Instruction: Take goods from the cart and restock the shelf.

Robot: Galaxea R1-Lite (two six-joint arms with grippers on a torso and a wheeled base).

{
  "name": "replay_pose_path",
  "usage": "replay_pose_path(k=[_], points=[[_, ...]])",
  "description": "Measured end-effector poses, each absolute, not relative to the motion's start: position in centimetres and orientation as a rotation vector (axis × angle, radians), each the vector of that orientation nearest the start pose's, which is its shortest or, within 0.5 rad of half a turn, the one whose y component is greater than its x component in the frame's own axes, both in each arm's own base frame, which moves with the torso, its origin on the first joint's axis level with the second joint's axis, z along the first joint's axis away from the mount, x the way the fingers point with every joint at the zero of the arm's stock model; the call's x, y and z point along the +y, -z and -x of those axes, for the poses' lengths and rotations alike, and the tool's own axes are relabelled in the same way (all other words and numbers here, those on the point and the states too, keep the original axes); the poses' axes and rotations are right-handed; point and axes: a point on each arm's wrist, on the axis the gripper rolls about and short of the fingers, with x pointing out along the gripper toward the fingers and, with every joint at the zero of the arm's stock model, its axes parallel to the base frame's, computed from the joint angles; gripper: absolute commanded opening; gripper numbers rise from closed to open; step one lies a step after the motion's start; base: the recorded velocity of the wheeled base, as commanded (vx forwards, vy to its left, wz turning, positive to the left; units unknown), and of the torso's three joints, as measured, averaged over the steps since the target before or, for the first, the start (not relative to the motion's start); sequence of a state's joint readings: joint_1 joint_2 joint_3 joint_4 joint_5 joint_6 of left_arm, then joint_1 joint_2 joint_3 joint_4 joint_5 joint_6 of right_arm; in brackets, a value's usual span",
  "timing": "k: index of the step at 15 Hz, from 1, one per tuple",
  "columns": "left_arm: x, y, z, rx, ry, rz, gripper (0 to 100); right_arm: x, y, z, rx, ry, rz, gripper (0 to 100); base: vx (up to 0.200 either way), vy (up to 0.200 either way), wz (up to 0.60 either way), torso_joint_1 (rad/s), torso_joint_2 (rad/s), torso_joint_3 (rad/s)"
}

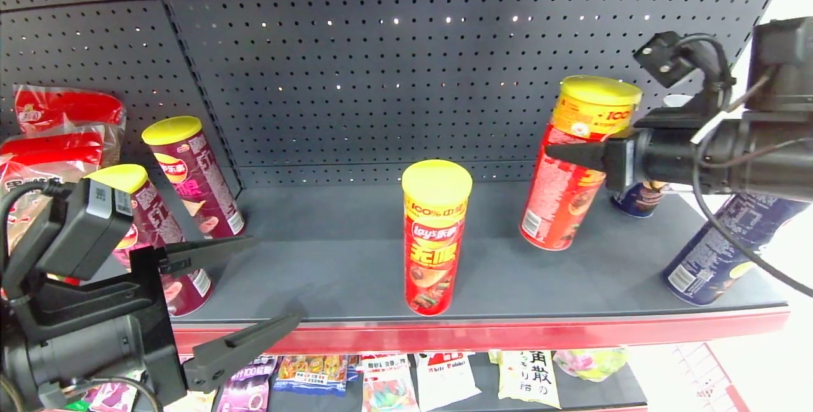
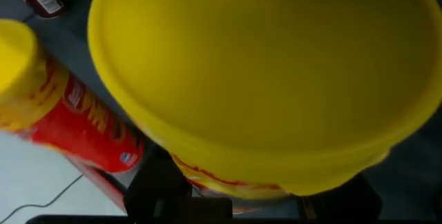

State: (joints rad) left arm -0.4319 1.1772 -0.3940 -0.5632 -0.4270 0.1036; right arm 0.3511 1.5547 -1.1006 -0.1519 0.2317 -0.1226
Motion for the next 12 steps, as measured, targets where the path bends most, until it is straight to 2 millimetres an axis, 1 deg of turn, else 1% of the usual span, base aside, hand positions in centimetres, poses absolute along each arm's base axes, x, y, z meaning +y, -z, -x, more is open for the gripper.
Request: replay_pose_path(k=[3,5,9,12], points=[[-8.0,-18.3,-13.9,0.197,0.871,-0.118,100,13.0,-25.4,-30.2,0.276,-0.635,0.137,0,0.0,0.0,0.0,0.0,0.0,0.0],[-8.1,-18.2,-13.8,0.21,0.876,-0.122,100,14.7,-24.9,-32.2,0.274,-0.65,0.141,0,0.0,0.0,0.0,0.0,0.0,0.0],[-8.1,-18.1,-13.7,0.216,0.878,-0.125,100,17.6,-23.6,-34.8,0.28,-0.667,0.151,0,0.0,0.0,0.0,0.0,0.0,0.0],[-8.0,-17.9,-13.7,0.222,0.856,-0.129,100,19.2,-22.5,-36.1,0.294,-0.685,0.149,0,0.0,0.0,0.0,0.0,0.0,0.0]])
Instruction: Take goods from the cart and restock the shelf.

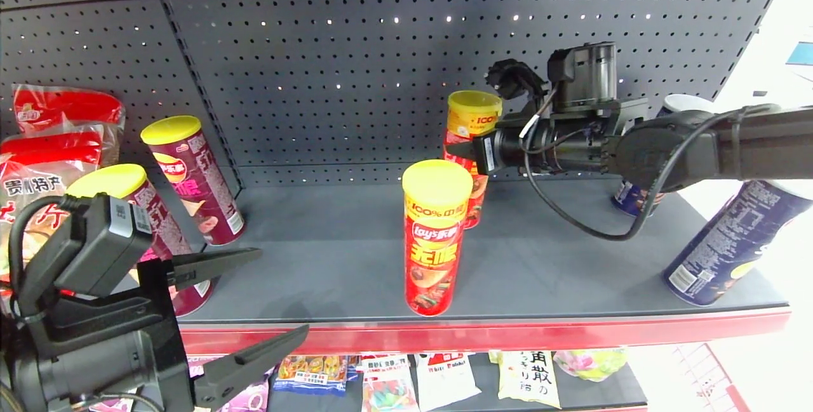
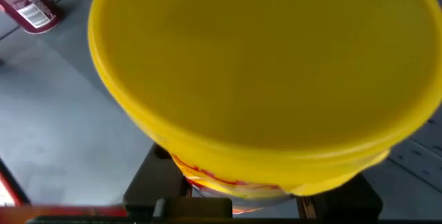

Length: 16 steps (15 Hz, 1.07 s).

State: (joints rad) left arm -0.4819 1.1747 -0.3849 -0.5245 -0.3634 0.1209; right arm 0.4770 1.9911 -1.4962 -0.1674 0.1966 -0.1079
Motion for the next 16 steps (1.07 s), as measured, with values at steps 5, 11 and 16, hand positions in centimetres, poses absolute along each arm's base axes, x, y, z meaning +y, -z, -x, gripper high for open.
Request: replay_pose_path(k=[5,11,16], points=[[-7.9,-17.5,-13.4,0.234,0.846,-0.131,100,20.1,-21.1,-37.5,0.312,-0.689,0.15,0,0.0,0.0,0.0,0.0,0.0,0.0],[-7.8,-17.6,-13.2,0.229,0.844,-0.131,100,20.9,-20.4,-38.2,0.289,-0.695,0.133,0,0.0,0.0,0.0,0.0,0.0,0.0],[-7.8,-17.6,-13.2,0.227,0.845,-0.13,100,21.0,-20.2,-38.2,0.299,-0.695,0.122,0,0.0,0.0,0.0,0.0,0.0,0.0]])
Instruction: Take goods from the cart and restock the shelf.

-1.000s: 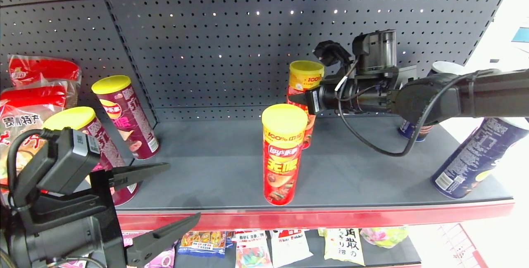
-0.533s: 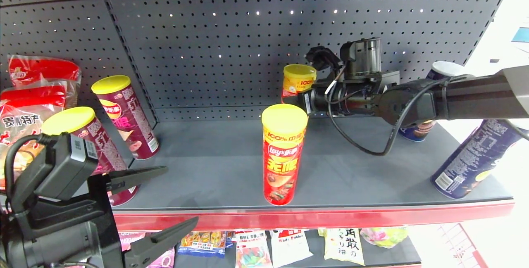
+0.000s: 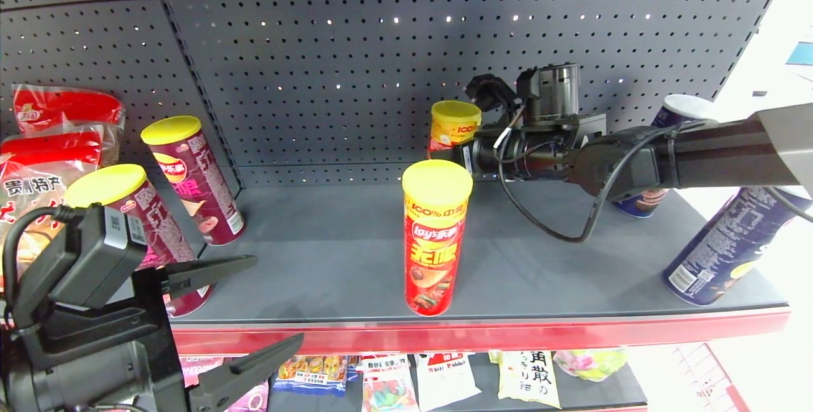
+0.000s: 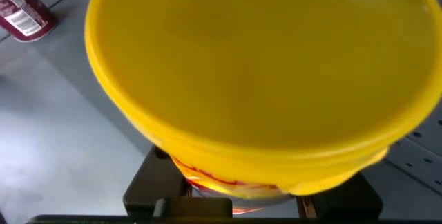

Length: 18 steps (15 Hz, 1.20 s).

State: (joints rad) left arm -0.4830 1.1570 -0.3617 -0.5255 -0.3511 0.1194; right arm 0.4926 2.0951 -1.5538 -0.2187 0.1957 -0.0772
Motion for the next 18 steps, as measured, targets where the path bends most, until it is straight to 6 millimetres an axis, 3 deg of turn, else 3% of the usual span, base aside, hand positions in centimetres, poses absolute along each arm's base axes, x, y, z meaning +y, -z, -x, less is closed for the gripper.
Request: replay_pose_path(k=[1,2,6,11,16,18], points=[[-7.8,-17.6,-13.2,0.227,0.845,-0.13,100,21.0,-20.1,-38.1,0.304,-0.694,0.115,0,0.0,0.0,0.0,0.0,0.0,0.0],[-7.8,-17.6,-13.2,0.227,0.845,-0.13,100,21.1,-20.1,-38.1,0.308,-0.696,0.112,100,0.0,0.0,0.0,0.0,0.0,0.0],[-7.8,-17.6,-13.2,0.229,0.846,-0.13,100,21.1,-19.9,-37.5,0.325,-0.7,0.114,100,0.0,0.0,0.0,0.0,0.0,0.0],[-7.8,-17.5,-13.2,0.231,0.848,-0.129,100,19.8,-20.2,-35.4,0.358,-0.673,0.116,100,0.0,0.0,0.0,0.0,0.0,0.0],[-7.9,-17.4,-13.4,0.245,0.852,-0.125,100,16.3,-19.9,-31.0,0.444,-0.512,0.079,100,0.0,0.0,0.0,0.0,0.0,0.0],[-8.1,-17.3,-13.8,0.257,0.848,-0.127,100,14.5,-19.4,-27.8,0.484,-0.463,0.083,100,0.0,0.0,0.0,0.0,0.0,0.0]])
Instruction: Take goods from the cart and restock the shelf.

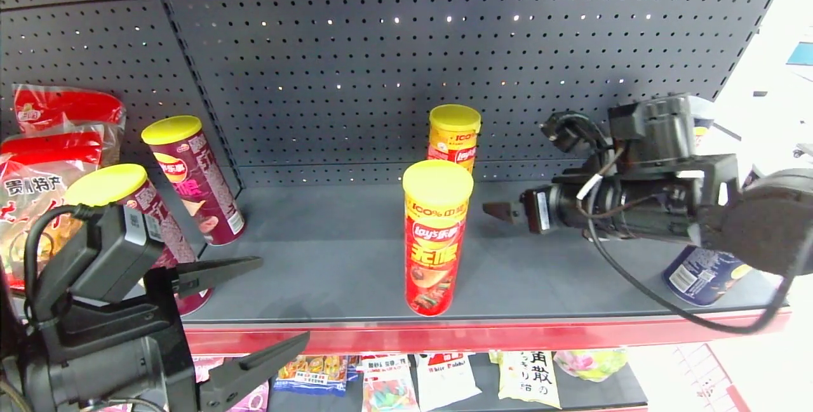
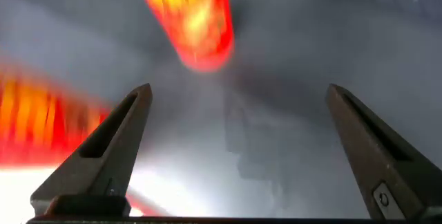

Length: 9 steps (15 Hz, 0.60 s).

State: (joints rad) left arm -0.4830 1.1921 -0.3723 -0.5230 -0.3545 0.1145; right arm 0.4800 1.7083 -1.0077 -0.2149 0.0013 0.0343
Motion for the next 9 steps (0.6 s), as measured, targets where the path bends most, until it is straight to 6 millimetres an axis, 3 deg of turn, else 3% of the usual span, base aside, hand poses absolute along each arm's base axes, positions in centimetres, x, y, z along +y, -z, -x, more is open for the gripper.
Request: replay_pose_path(k=[5,9], points=[[-9.1,-16.3,-15.8,0.334,0.815,-0.138,100,9.3,-21.2,-17.3,0.387,-0.46,0.078,100,0.0,0.0,0.0,0.0,0.0,0.0],[-10.8,-15.3,-18.1,0.405,0.809,-0.155,100,3.8,-20.5,-7.7,0.277,-0.417,0.105,100,0.0,0.0,0.0,0.0,0.0,0.0]])
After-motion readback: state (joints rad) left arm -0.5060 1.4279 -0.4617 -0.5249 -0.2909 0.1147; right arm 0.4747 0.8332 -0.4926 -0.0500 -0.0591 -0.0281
